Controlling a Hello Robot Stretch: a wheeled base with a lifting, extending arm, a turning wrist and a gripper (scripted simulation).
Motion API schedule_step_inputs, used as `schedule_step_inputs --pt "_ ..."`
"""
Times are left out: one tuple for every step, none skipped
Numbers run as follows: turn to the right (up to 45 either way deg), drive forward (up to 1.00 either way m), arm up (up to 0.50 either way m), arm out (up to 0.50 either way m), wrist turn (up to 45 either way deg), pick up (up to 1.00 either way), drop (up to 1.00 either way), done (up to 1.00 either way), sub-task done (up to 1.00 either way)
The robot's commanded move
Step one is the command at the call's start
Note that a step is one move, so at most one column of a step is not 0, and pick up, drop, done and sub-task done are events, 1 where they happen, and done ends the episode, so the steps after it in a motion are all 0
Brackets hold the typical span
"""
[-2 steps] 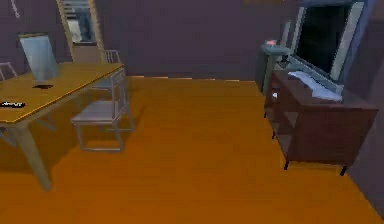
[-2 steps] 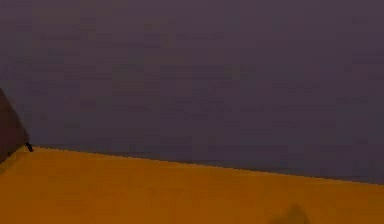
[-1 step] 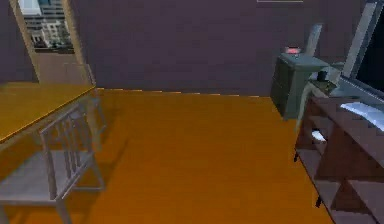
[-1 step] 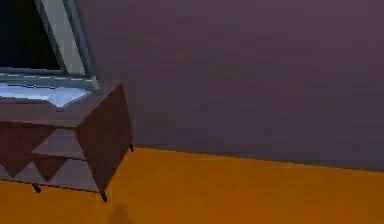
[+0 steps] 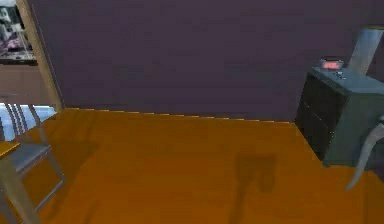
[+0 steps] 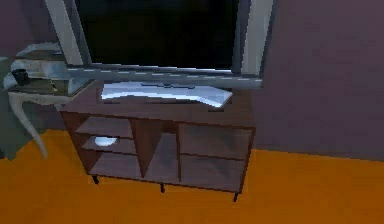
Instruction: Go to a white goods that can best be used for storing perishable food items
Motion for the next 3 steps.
schedule_step_inputs --pt "-3.0 0.00 0.00 0.00 0.0 0.00 0.00 0.00 0.00" --pt "0.0 0.25 0.00 0.00 0.0 0.00 0.00 0.00 0.00" --pt "-21.0 0.00 0.00 0.00 0.0 0.00 0.00 0.00 0.00"
